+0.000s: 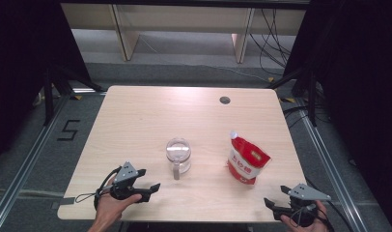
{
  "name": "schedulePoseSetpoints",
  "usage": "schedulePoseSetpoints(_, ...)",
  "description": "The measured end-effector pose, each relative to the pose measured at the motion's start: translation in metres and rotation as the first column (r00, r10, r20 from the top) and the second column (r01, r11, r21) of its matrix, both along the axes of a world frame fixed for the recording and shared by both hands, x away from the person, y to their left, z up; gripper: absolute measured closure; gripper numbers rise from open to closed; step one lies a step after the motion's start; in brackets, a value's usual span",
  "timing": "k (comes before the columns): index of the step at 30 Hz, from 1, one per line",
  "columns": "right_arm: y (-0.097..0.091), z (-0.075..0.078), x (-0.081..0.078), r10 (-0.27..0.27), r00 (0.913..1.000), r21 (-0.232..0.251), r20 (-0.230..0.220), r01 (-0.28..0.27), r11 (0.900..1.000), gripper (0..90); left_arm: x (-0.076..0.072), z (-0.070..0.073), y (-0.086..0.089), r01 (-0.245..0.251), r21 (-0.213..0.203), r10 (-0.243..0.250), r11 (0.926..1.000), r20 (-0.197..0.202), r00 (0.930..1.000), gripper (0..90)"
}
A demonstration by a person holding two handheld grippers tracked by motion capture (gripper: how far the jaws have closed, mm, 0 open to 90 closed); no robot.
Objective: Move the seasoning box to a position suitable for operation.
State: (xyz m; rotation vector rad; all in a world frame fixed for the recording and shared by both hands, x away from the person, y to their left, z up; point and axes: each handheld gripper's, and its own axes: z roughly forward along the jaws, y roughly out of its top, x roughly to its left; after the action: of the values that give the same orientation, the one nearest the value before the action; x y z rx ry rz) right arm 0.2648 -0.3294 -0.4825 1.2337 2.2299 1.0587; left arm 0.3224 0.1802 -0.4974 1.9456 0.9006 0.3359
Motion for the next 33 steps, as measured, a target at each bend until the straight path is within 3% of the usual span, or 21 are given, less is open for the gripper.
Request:
schedulePoseSetpoints(1, 0.0, 0.0, 0.0, -0.001, 1.0, -0.002, 0.001, 0.001, 1.0, 24.1, -0.001, -0.001, -0.002, -0.009, -0.002, 0.009, 1.0, -0.019, 0.9998, 21.4)
schedulePoseSetpoints(3, 0.0, 0.0, 0.0, 0.001, 1.0, -0.008, 0.002, -0.001, 1.0, 23.8, -0.001, -0.001, -0.003, -0.007, 0.02, 0.007, 0.9998, -0.011, 0.9999, 21.2)
schedulePoseSetpoints(4, 0.0, -0.001, 0.0, 0.001, 1.0, -0.009, 0.0, -0.001, 1.0, 23.8, -0.001, -0.002, -0.005, -0.01, 0.009, 0.01, 0.9999, -0.013, 0.9999, 20.8)
schedulePoseSetpoints(6, 0.002, -0.001, -0.002, -0.029, 0.9993, -0.002, -0.023, 0.029, 0.9996, 24.5, -0.001, -0.001, -0.005, -0.003, 0.031, 0.003, 0.9995, 0.001, 1.0, 21.1)
schedulePoseSetpoints(8, 0.002, -0.001, -0.002, -0.032, 0.9992, -0.003, -0.022, 0.032, 0.9995, 25.0, -0.002, -0.001, -0.006, -0.011, 0.03, 0.011, 0.9995, -0.003, 0.9999, 21.5)
schedulePoseSetpoints(9, 0.002, -0.001, -0.002, -0.031, 0.9993, -0.003, -0.022, 0.031, 0.9995, 25.0, -0.002, -0.001, -0.008, -0.016, 0.008, 0.016, 0.9998, -0.002, 0.9999, 21.5)
schedulePoseSetpoints(10, 0.002, 0.0, -0.002, -0.035, 0.999, -0.007, -0.027, 0.035, 0.9994, 25.3, -0.001, -0.001, -0.007, -0.002, 0.025, 0.002, 0.9997, 0.012, 0.9999, 21.4)
schedulePoseSetpoints(12, 0.001, -0.001, 0.0, -0.005, 0.9999, -0.022, -0.009, 0.004, 0.9998, 27.1, -0.002, -0.001, -0.01, -0.018, 0.022, 0.018, 0.9996, -0.007, 0.9998, 21.5)
schedulePoseSetpoints(15, 0.003, 0.001, -0.004, -0.045, 0.9985, -0.015, -0.031, 0.045, 0.9989, 27.1, -0.001, 0.001, -0.013, -0.01, 0.021, 0.009, 0.9997, 0.014, 0.9999, 22.9)
schedulePoseSetpoints(17, 0.001, -0.001, 0.0, -0.014, 0.9999, -0.024, -0.007, 0.014, 0.9996, 27.0, -0.002, 0.001, -0.018, -0.008, -0.004, 0.008, 1.0, 0.009, 0.9999, 23.4)
schedulePoseSetpoints(20, 0.0, -0.001, 0.0, -0.022, 0.9998, -0.016, 0.005, 0.022, 0.9996, 27.1, 0.0, 0.003, -0.022, 0.019, 0.005, -0.019, 0.9998, 0.039, 0.9991, 27.2)
schedulePoseSetpoints(21, 0.002, -0.001, -0.002, -0.036, 0.9991, -0.003, -0.02, 0.036, 0.9993, 27.1, 0.0, 0.004, -0.024, 0.016, 0.008, -0.016, 0.9998, 0.026, 0.9995, 27.6)
schedulePoseSetpoints(23, 0.002, 0.0, -0.002, -0.039, 0.999, -0.008, -0.023, 0.039, 0.9992, 27.1, 0.0, 0.005, -0.029, 0.012, -0.008, -0.012, 0.9999, 0.029, 0.9995, 28.7)
schedulePoseSetpoints(26, 0.002, -0.001, -0.002, -0.033, 0.9993, -0.004, -0.017, 0.033, 0.9995, 27.1, 0.002, 0.007, -0.035, 0.019, -0.003, -0.019, 0.9998, 0.042, 0.9989, 30.7)
schedulePoseSetpoints(28, -0.001, -0.001, 0.0, -0.018, 0.9995, -0.037, 0.024, 0.018, 0.9992, 27.1, 0.003, 0.007, -0.04, 0.025, -0.004, -0.024, 0.9997, 0.057, 0.9981, 31.2)
schedulePoseSetpoints(29, 0.001, -0.001, -0.001, -0.026, 0.9997, -0.013, 0.005, 0.026, 0.9996, 27.1, 0.003, 0.008, -0.044, 0.024, 0.013, -0.025, 0.9996, 0.066, 0.9975, 31.7)
schedulePoseSetpoints(33, 0.0, -0.002, 0.001, -0.004, 0.9999, -0.034, 0.017, 0.004, 0.9994, 27.1, 0.005, 0.009, -0.053, 0.043, 0.026, -0.045, 0.9987, 0.083, 0.9955, 33.3)
